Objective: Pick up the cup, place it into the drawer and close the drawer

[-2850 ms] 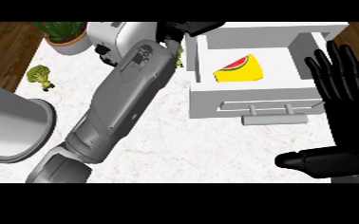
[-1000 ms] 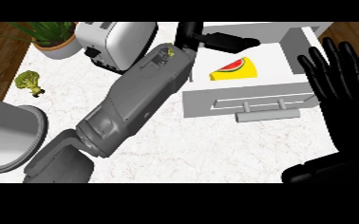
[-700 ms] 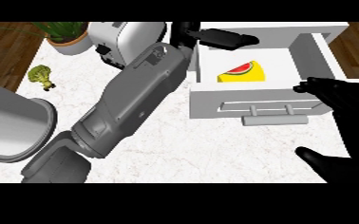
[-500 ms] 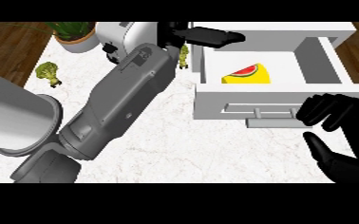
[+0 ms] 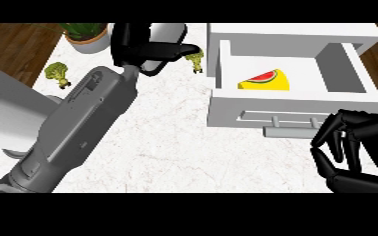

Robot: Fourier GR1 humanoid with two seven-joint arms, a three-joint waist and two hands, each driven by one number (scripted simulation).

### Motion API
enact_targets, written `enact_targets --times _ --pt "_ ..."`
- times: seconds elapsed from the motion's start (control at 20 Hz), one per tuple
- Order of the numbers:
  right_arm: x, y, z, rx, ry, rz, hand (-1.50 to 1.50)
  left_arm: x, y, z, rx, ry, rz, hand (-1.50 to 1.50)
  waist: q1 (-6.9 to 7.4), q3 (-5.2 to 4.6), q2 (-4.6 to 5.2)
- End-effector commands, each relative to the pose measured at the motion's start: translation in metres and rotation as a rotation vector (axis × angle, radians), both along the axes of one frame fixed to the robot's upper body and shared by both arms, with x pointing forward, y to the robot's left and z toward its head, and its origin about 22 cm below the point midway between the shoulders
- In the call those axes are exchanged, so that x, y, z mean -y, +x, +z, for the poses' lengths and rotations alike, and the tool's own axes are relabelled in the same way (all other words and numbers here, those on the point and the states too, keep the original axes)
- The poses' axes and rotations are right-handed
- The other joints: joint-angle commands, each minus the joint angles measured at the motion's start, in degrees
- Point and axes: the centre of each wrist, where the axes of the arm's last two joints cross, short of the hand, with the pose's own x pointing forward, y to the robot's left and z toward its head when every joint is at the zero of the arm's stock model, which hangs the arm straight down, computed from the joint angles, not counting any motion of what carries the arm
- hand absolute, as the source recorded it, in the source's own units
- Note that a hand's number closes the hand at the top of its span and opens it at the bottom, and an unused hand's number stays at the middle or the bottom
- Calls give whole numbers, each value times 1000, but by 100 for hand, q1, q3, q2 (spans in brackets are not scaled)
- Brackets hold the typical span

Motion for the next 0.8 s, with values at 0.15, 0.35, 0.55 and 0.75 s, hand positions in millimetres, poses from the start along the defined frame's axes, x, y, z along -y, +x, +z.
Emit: enact_targets --times 0.15,0.35,0.55,0.75 --pt "-24 14 -9 -29 -95 -52 150 -70 -48 -10 -20 -11 20 -150 -14 0 26" --pt "-24 19 -27 -14 -243 -53 150 -102 -81 -43 -47 -35 4 -150 39 0 32" --pt "-32 26 -30 84 -515 -8 150 -118 -85 -56 -40 -39 12 -150 35 -3 67" --pt "-42 36 -73 88 -611 -12 150 -149 -90 -50 -35 -53 53 -150 -68 3 73"
